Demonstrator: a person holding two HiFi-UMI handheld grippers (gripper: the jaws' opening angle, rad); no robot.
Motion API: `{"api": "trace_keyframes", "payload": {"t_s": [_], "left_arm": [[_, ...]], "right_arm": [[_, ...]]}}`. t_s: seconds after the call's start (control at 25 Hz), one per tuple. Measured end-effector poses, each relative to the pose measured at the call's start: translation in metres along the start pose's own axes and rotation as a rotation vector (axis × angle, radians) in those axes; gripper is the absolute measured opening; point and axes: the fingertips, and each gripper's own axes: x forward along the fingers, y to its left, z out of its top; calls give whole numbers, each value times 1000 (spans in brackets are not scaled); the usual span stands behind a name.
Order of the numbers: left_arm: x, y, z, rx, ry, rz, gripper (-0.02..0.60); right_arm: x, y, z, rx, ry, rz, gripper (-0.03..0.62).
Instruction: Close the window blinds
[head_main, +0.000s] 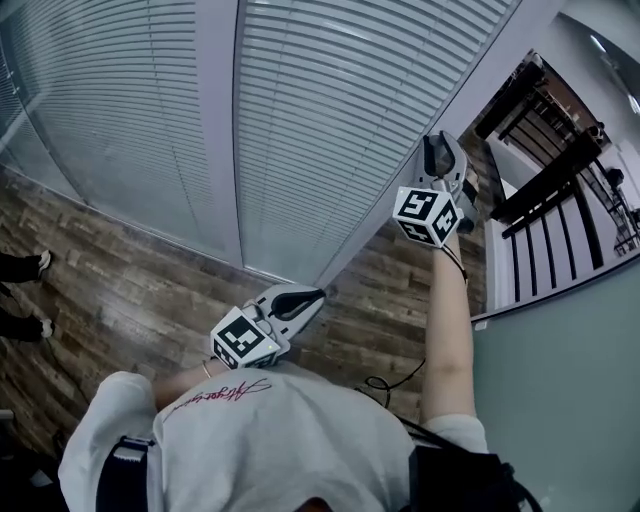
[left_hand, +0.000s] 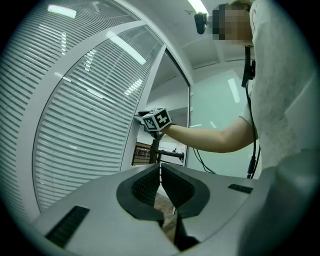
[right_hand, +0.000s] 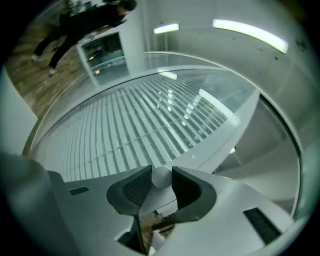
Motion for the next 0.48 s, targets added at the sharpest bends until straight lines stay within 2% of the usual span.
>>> {"api": "trace_keyframes", "payload": {"t_s": [0.24,0.48], "left_arm": [[12,-7,2,21,-2,-51,20],[21,-16,0,18,-1,-75,20]], "right_arm": [[0,11,1,-441,-12,197,133],[-1,14,-7,-682,-30,284,133]]}}
